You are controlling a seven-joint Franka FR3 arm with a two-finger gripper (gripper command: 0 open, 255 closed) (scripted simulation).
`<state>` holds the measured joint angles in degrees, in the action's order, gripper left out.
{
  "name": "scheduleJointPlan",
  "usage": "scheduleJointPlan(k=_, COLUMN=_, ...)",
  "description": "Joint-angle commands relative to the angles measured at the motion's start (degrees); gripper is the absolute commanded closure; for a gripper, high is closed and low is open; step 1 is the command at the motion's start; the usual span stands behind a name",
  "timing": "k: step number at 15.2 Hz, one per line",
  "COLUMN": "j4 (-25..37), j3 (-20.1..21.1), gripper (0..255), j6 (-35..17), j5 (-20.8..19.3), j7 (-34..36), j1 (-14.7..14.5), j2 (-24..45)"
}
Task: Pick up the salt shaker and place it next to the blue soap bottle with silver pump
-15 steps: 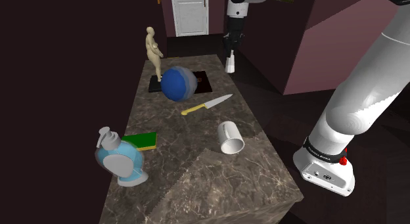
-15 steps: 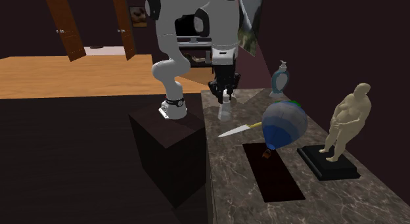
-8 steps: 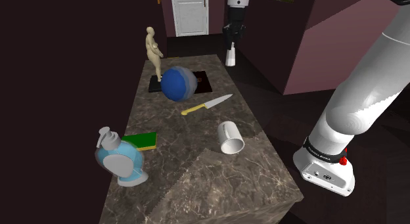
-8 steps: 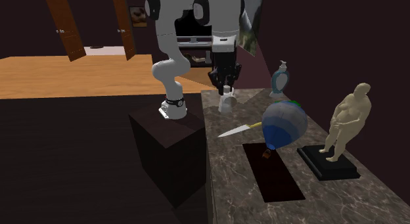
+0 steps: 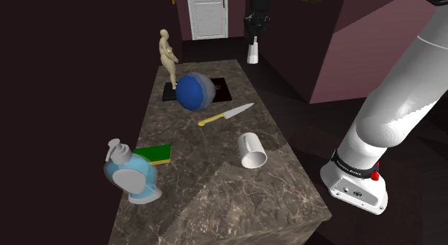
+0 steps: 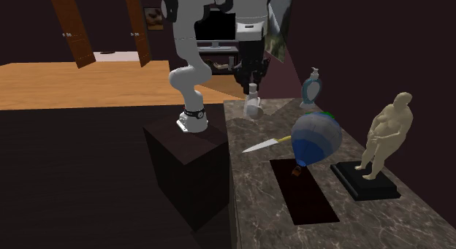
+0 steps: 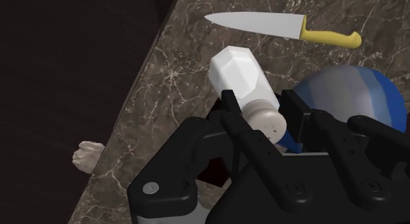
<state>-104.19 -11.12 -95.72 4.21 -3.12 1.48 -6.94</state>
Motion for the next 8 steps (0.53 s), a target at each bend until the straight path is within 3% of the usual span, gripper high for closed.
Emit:
scheduleJointPlan(k=1, j4=1.83, j3=0.04, gripper=255, j6=1.64, j5=0.04, j7=0.2, j1=-0.05, j2=0.2)
scheduleJointPlan(k=8, j4=8.5, j3=-0.05, gripper=255, j6=7.23, j5=0.23, j7=0.48, j1=-0.03, j2=1.31)
